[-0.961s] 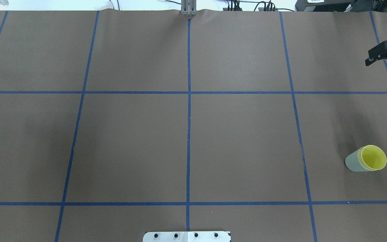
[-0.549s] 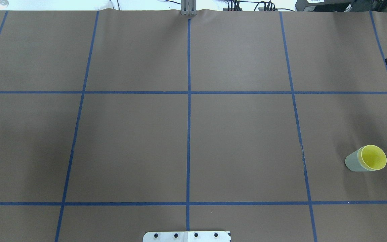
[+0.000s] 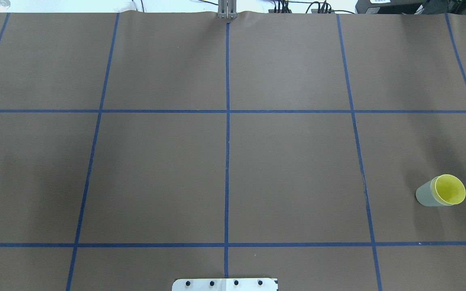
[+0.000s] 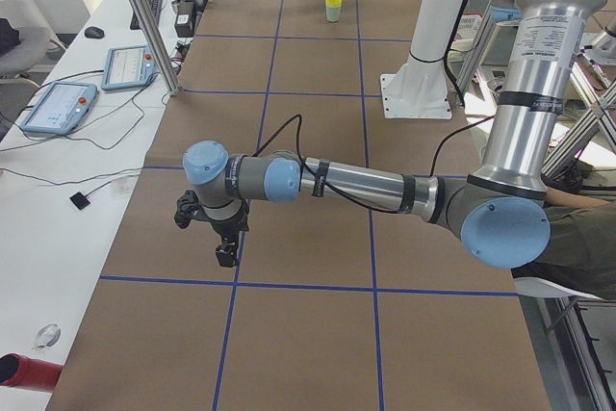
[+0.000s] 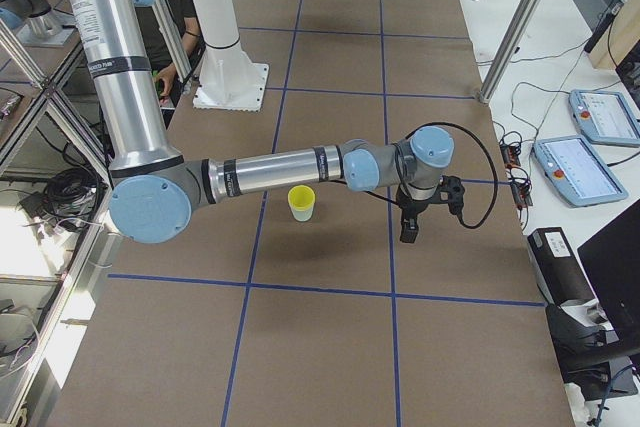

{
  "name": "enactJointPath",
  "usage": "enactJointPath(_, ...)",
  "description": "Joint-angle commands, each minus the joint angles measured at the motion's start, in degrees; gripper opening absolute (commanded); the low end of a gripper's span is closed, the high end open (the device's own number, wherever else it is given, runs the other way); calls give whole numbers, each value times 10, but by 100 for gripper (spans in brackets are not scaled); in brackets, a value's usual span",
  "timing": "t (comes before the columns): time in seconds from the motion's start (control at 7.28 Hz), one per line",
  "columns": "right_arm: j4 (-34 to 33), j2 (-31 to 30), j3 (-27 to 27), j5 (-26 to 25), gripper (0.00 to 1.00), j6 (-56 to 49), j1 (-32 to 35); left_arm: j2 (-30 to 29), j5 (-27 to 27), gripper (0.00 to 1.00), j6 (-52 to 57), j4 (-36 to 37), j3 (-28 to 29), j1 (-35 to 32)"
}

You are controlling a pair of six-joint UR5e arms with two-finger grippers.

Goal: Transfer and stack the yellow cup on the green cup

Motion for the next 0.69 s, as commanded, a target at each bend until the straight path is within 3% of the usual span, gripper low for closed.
enactJointPath(0.0,-1,-1,-2,4,100,-1,-1,18,-5,100,-12,-2,-28,2)
enactJointPath(0.55,-2,-3,-5,-1,100,8,-7,19,-34,100,-12,-3,-29,3)
